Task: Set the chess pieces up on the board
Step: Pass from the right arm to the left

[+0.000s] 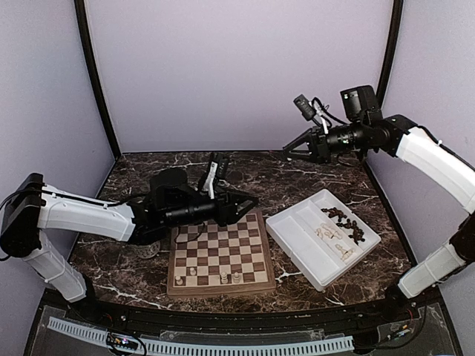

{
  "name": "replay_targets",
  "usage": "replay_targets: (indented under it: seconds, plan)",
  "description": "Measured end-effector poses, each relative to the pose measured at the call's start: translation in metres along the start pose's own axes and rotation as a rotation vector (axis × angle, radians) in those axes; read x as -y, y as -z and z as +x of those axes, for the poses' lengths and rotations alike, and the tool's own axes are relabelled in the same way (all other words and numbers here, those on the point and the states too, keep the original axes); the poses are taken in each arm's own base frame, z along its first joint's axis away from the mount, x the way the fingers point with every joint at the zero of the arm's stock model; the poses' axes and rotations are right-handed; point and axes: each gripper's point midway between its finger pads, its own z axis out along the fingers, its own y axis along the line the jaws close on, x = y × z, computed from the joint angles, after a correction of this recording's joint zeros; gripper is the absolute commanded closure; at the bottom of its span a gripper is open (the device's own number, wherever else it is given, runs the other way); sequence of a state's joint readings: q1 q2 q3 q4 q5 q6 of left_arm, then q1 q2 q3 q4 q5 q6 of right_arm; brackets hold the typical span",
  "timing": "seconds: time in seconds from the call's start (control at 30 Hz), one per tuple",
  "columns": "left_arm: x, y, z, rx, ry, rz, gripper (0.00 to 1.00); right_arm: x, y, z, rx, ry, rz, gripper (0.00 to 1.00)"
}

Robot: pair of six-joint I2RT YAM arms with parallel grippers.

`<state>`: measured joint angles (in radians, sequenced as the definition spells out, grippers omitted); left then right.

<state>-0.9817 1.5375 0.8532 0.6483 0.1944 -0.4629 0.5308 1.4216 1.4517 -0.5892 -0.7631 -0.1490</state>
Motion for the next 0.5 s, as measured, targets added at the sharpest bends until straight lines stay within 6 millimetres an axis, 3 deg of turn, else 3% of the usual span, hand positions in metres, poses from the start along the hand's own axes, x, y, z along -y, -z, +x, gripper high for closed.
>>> replay_targets:
  seconds: [0.1, 0.27, 0.37, 0.5]
  plan:
    - [0.025, -0.002, -0.027, 0.162, -0.155, 0.051, 0.57, 0.003, 0.005, -0.011, 0.093, -0.16, -0.091, 0.87]
    - [0.059, -0.021, -0.062, 0.365, -0.343, 0.026, 0.63, 0.011, 0.004, -0.002, 0.166, -0.434, -0.235, 0.88]
    - [0.059, -0.031, -0.072, 0.431, -0.402, -0.057, 0.65, 0.019, 0.008, 0.002, 0.21, -0.565, -0.285, 0.88]
    - [0.044, -0.036, -0.084, 0.482, -0.444, -0.185, 0.64, 0.02, 0.017, -0.006, 0.264, -0.635, -0.337, 0.88]
